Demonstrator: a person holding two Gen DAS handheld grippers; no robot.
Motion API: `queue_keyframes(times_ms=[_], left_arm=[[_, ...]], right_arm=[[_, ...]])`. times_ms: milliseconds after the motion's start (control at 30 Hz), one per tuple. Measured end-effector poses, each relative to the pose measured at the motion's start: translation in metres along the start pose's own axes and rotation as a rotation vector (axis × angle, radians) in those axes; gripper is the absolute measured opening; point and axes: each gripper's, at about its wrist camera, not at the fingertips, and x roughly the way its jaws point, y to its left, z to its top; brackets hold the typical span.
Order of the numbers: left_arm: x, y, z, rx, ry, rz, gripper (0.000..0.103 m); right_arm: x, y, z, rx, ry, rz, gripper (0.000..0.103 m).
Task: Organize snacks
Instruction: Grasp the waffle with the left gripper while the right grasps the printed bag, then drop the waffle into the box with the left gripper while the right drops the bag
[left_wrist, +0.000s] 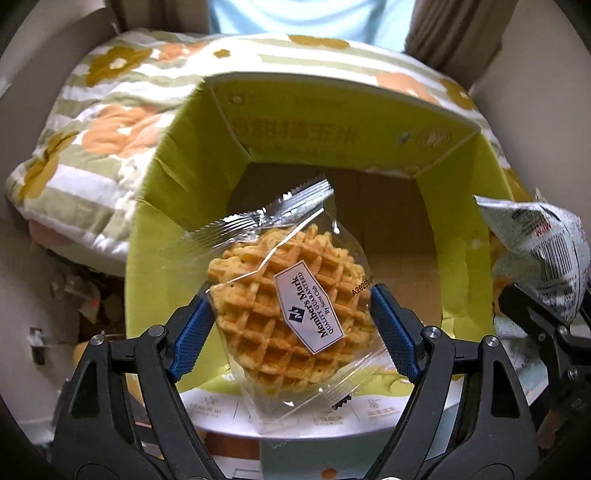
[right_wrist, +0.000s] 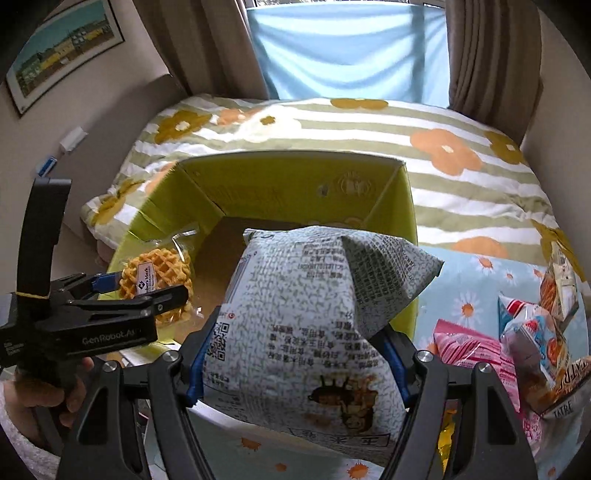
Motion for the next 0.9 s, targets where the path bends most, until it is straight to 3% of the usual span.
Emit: queue_keyframes(times_ms=[33,67,100,267,433,667,733,800,900], left_arm=[[0.000,0.000,-0.001,0.008,0.003,0.002,0.090],[0.000,0.001,-0.001,0.019,0.002,0.007,0.101],[-0.002,0.001,-0.002,0.023,-0.005,0.009,0.103],[-0.015,0.011,-0.011,0.002,-0.033,-0.004,0.103],[-0.030,0.026,-0.023,-0.070,-0.028,-0.047,0.103],[-0.055,0.032,-0.032,-0.099,-0.081,-0.056,0.103],[-0.060,0.033,-0.032,-0.117,-0.095,-0.063,0.103],[-0.066,0.032,-0.034,-0.121,-0.111,-0.056,0.103],[-0.070,0.032,-0.039,-0.128,-0.118,-0.041,0.103]], right_arm=[[0.002,0.000,0.000,0.003,0.005,-0.004,0.070],[0.002,0.000,0.001,0.004,0.009,-0.006,0.070],[0.003,-0.001,0.000,0.001,0.013,-0.011,0.070],[0.009,0.002,-0.003,-0.029,0.030,-0.041,0.070],[0.017,0.002,-0.005,0.006,0.050,-0.005,0.070],[0.024,0.007,-0.002,-0.004,0.050,-0.015,0.072],[0.027,0.008,-0.002,-0.001,0.044,-0.029,0.078],[0.030,0.007,-0.003,0.018,0.034,-0.008,0.097],[0.033,0.003,-0.008,0.064,0.046,0.020,0.101]])
